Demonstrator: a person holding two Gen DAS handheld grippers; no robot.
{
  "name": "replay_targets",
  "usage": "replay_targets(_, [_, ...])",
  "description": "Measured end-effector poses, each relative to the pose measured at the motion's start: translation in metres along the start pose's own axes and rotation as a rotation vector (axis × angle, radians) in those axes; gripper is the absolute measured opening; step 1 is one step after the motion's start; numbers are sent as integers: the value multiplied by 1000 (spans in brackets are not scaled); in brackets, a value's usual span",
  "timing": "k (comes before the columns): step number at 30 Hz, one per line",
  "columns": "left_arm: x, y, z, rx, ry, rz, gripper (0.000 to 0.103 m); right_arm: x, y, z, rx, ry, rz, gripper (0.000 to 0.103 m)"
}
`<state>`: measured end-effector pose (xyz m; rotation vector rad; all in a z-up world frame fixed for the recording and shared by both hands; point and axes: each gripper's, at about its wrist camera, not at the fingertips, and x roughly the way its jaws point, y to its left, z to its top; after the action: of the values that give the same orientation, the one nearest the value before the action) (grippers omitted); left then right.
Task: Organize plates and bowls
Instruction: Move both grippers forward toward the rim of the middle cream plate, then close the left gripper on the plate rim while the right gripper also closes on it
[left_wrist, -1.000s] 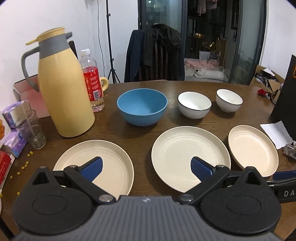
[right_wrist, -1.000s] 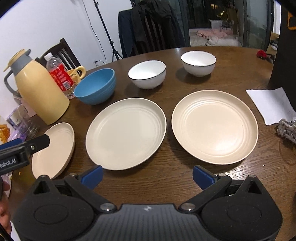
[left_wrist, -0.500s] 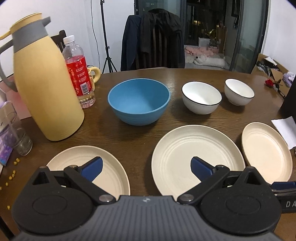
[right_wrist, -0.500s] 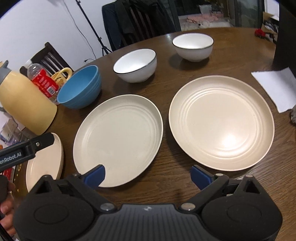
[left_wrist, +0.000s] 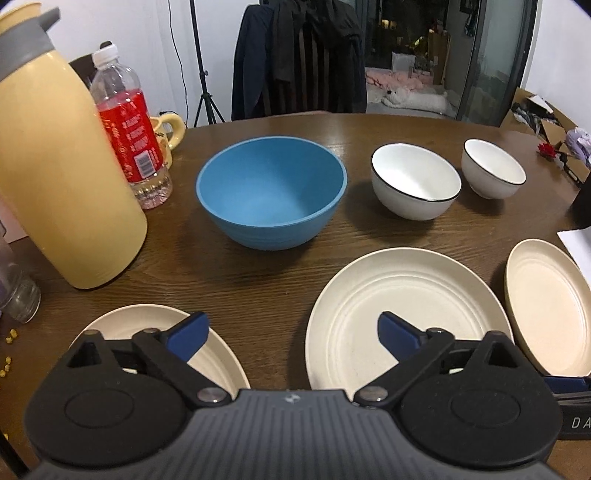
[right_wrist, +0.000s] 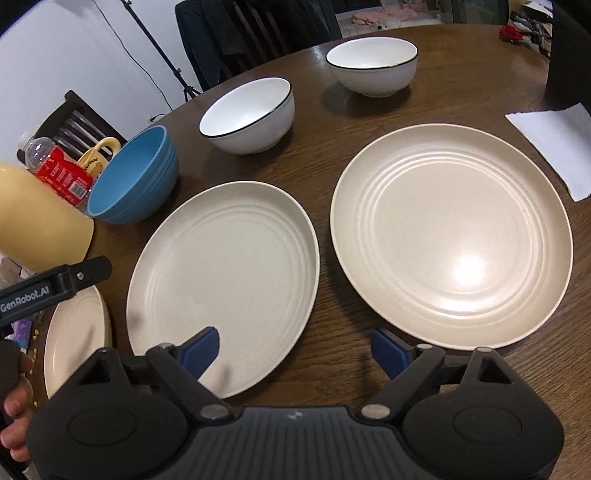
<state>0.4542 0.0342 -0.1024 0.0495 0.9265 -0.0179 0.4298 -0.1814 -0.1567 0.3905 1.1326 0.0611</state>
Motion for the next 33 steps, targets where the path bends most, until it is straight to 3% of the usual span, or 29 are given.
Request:
replay_targets(11, [25, 6, 8, -29, 69, -7, 80, 13, -5, 1, 48, 25, -8, 60])
replay_targets(22, [43, 8, 11, -26, 127, -19, 56, 21, -4, 4, 92, 36, 4, 36])
replay_targets(33, [57, 8, 12, 13, 180, -56, 33, 27, -10, 4, 161, 28, 7, 19])
